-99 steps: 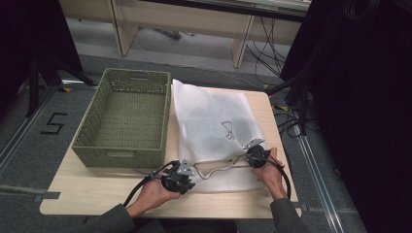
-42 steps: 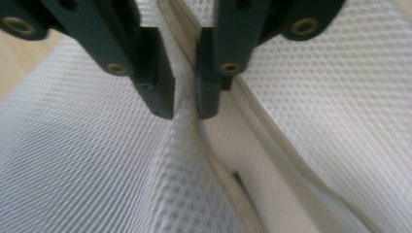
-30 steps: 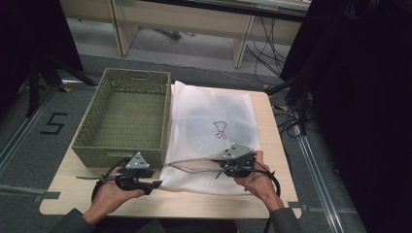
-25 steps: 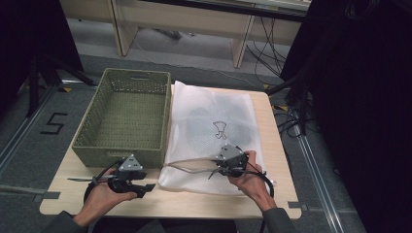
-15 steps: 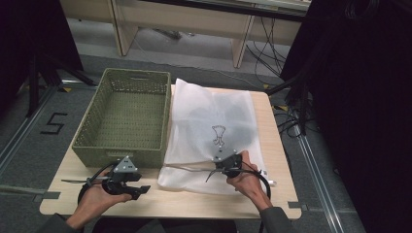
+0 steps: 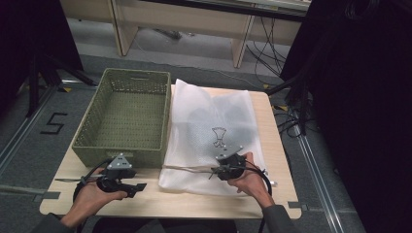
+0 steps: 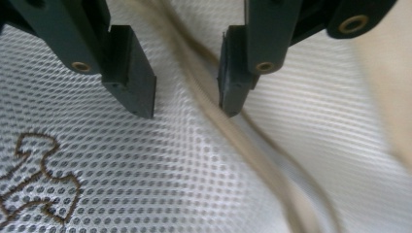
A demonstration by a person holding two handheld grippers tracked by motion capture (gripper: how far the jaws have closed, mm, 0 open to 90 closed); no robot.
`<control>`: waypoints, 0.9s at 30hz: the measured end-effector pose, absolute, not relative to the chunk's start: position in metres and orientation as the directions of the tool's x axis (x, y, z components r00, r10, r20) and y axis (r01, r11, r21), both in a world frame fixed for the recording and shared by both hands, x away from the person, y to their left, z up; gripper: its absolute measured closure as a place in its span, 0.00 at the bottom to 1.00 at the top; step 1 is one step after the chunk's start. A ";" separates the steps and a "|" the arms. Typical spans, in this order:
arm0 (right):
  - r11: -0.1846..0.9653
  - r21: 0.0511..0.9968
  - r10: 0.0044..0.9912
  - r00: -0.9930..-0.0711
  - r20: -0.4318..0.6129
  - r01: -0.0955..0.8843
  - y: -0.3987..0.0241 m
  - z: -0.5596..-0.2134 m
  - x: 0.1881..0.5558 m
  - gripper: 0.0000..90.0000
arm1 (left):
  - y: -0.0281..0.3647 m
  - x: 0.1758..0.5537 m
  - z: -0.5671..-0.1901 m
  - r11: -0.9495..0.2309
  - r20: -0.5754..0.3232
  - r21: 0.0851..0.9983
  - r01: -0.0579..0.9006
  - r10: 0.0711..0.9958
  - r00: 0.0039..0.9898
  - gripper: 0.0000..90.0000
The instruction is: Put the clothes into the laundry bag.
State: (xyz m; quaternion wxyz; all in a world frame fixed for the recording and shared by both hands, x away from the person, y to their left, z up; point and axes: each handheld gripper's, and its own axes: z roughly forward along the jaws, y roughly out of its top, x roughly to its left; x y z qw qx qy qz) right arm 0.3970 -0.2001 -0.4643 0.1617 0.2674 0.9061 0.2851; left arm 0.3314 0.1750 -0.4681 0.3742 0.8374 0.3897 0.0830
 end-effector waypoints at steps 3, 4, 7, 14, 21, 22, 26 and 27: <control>0.634 0.666 0.611 -0.782 -0.121 0.393 -0.214 -0.451 0.390 0.56 | 0.181 0.331 -0.468 -0.421 -0.132 0.698 0.579 0.719 0.682 0.39; 0.606 0.686 0.635 -0.765 -0.113 0.402 -0.218 -0.448 0.388 0.55 | 0.182 0.330 -0.468 -0.412 -0.137 0.700 0.583 0.724 0.676 0.39; 0.535 0.710 0.691 -0.720 -0.056 0.458 -0.228 -0.441 0.383 0.52 | 0.187 0.329 -0.467 -0.405 -0.121 0.714 0.571 0.732 0.671 0.38; 0.395 0.755 0.771 -0.636 0.036 0.523 -0.240 -0.438 0.379 0.48 | 0.196 0.325 -0.465 -0.402 -0.095 0.734 0.548 0.737 0.669 0.35; 0.352 0.776 0.792 -0.608 0.052 0.524 -0.248 -0.440 0.367 0.45 | 0.202 0.321 -0.464 -0.380 -0.104 0.746 0.547 0.744 0.660 0.33; 0.346 0.774 0.787 -0.613 0.068 0.531 -0.249 -0.441 0.365 0.44 | 0.203 0.320 -0.464 -0.374 -0.109 0.745 0.553 0.749 0.653 0.33; 0.345 0.779 0.794 -0.606 0.055 0.524 -0.253 -0.442 0.357 0.43 | 0.206 0.318 -0.463 -0.379 -0.103 0.754 0.537 0.739 0.666 0.32; 0.347 0.772 0.793 -0.606 0.061 0.532 -0.254 -0.442 0.355 0.43 | 0.207 0.317 -0.462 -0.384 -0.093 0.753 0.534 0.741 0.665 0.32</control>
